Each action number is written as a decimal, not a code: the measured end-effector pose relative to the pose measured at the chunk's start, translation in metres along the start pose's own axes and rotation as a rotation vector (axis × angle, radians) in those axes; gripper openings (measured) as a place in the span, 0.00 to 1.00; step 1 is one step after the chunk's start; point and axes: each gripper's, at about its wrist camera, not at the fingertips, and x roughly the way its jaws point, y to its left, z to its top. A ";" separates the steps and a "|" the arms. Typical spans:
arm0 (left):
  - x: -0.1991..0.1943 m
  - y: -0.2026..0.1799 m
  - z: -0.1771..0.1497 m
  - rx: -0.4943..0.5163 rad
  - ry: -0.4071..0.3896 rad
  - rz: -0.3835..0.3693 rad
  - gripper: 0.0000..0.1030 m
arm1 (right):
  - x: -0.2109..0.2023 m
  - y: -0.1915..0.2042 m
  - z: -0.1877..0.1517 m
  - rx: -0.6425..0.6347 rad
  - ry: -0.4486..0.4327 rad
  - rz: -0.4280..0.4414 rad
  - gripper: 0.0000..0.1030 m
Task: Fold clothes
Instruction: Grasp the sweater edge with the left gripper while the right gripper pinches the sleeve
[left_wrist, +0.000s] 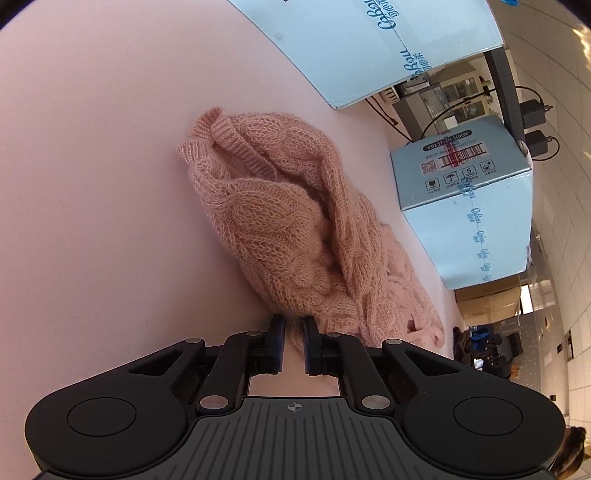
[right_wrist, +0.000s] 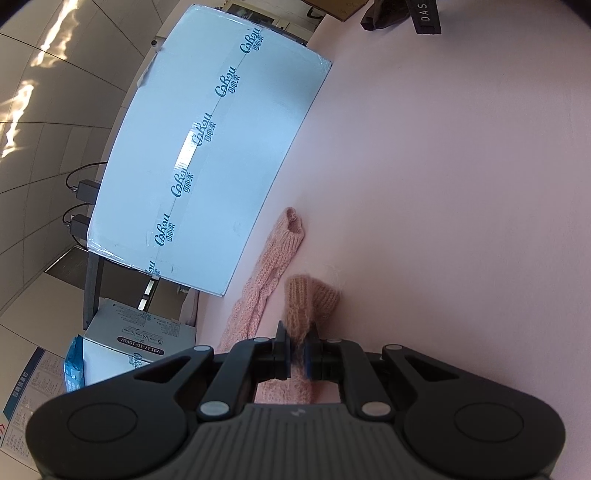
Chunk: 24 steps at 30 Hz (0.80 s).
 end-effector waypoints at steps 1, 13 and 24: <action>0.000 0.004 0.000 -0.019 0.001 -0.028 0.17 | 0.000 0.000 0.000 -0.002 0.000 0.002 0.07; 0.003 -0.009 0.003 0.047 -0.049 -0.030 0.20 | 0.004 0.002 -0.001 -0.039 -0.020 0.003 0.06; -0.007 -0.033 -0.018 0.245 -0.150 0.154 0.06 | 0.004 0.002 0.000 -0.047 -0.021 0.005 0.06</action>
